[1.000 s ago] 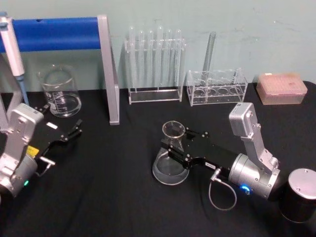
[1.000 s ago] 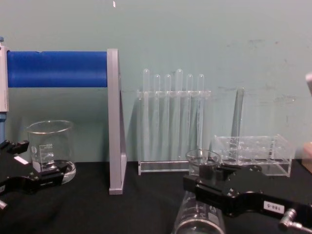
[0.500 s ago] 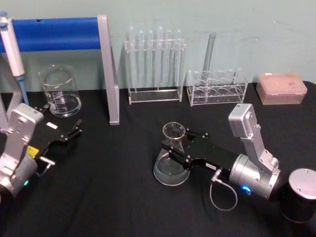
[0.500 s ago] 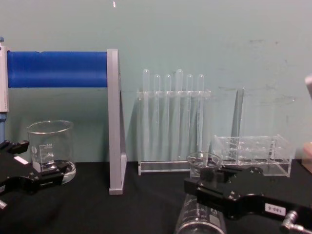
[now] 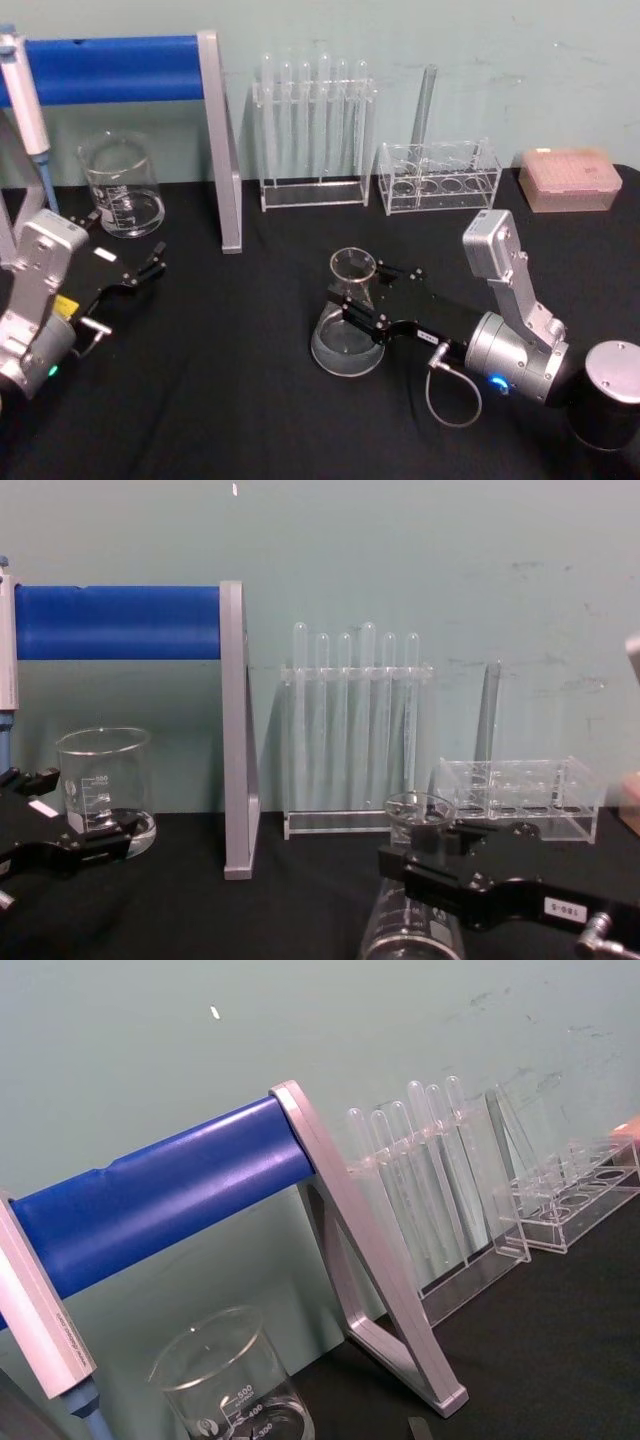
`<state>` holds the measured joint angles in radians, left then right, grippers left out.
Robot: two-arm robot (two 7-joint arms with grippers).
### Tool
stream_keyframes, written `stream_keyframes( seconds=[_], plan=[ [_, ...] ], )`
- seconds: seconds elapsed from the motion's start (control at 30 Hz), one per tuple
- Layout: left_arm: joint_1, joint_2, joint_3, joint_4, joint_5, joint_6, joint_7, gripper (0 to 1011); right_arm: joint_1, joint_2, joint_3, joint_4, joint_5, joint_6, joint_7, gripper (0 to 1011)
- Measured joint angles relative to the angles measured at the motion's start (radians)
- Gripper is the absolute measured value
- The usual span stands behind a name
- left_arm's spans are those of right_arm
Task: Grasp the erlenmeyer flask with one hand, shake it three times, then place it back.
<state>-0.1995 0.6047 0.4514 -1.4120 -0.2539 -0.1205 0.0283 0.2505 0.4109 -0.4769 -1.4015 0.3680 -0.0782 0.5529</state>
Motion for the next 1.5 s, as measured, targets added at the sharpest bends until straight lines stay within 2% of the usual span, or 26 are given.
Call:
stream_keyframes(
  seconds=[0.87, 0.97, 1.07, 1.2, 1.23, 1.27, 1.5],
  plan=[
    [0.000, 0.000, 0.000, 0.000, 0.000, 0.000, 0.000, 1001, -0.001, -0.001, 0.001, 0.001, -0.002, 0.002, -0.002, 468],
    [0.000, 0.000, 0.000, 0.000, 0.000, 0.000, 0.000, 1001, -0.002, -0.001, 0.000, 0.001, -0.004, 0.005, -0.001, 531],
    [0.000, 0.000, 0.000, 0.000, 0.000, 0.000, 0.000, 1001, -0.002, -0.001, 0.000, 0.001, -0.004, 0.005, -0.001, 676],
    [0.000, 0.000, 0.000, 0.000, 0.000, 0.000, 0.000, 1001, -0.002, -0.001, 0.000, 0.001, -0.004, 0.004, -0.001, 769],
    [0.000, 0.000, 0.000, 0.000, 0.000, 0.000, 0.000, 1001, -0.001, -0.001, 0.000, 0.001, -0.004, 0.004, -0.001, 823],
    [0.000, 0.000, 0.000, 0.000, 0.000, 0.000, 0.000, 1001, -0.001, -0.001, 0.000, 0.001, -0.004, 0.004, -0.001, 823],
    [0.000, 0.000, 0.000, 0.000, 0.000, 0.000, 0.000, 1001, -0.001, -0.001, 0.001, 0.001, -0.003, 0.003, -0.001, 1003]
  ],
)
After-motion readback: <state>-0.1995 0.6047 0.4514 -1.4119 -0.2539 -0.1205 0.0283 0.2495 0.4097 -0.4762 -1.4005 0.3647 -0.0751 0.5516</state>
